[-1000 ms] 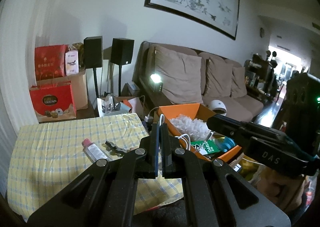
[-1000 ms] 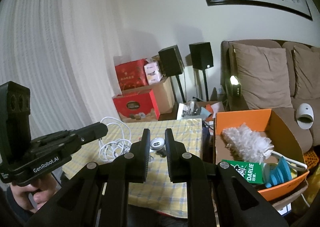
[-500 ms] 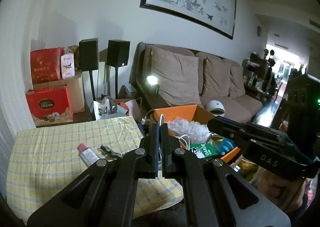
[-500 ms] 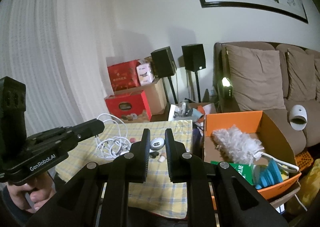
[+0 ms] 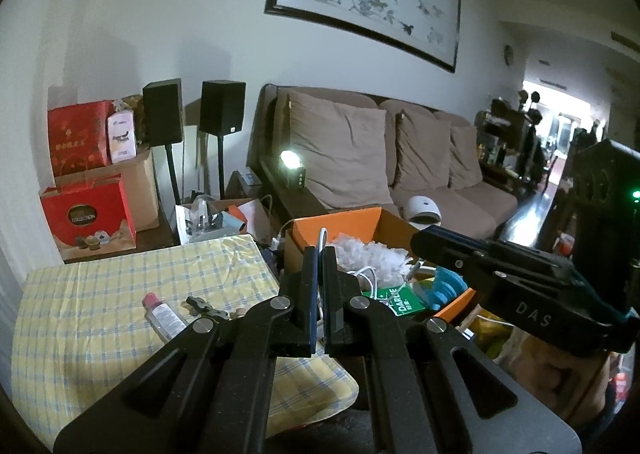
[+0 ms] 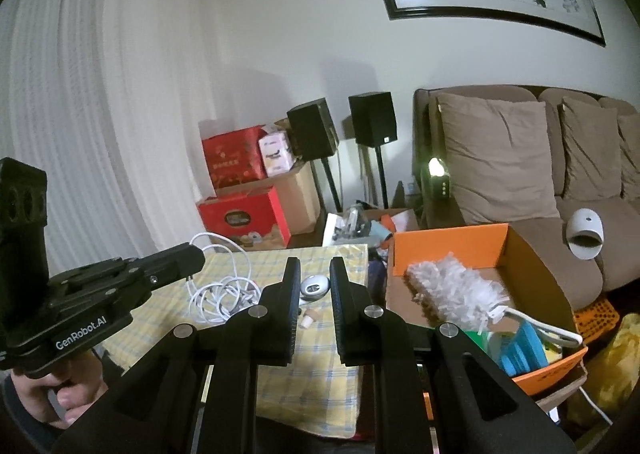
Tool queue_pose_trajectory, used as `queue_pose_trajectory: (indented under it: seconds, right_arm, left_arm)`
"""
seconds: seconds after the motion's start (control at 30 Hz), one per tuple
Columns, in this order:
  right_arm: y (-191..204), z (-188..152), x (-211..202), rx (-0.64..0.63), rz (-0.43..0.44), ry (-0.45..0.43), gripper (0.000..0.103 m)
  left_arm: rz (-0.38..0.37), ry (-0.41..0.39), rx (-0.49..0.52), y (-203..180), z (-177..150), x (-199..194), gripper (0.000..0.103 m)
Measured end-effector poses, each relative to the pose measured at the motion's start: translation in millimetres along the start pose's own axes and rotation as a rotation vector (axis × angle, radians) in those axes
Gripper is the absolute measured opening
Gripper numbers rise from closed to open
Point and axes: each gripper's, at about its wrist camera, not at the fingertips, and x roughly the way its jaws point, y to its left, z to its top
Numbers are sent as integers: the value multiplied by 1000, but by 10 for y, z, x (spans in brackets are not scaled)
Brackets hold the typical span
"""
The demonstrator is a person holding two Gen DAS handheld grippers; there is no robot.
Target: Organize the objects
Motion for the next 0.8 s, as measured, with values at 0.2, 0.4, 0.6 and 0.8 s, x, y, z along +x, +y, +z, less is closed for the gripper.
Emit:
queue_pose_trajectory:
  seconds: [0.2,0.4,0.6,0.8]
  right_arm:
    - [-16,10,3,-7,-12,1,13]
    - [-69,15,-33,-2,-27,-3,13]
    - [-88,20,-29,-2,-28,-3,13]
    - [-106,29,-33,0,-29,-3,13]
  left_arm:
    - [-4,8,2,-50,25,38,2]
    - [-14,5,12,-111,58,59,2]
    - [-19,10,22,-162,106,100,2]
    - [-27,10,31,-208,143,116,2]
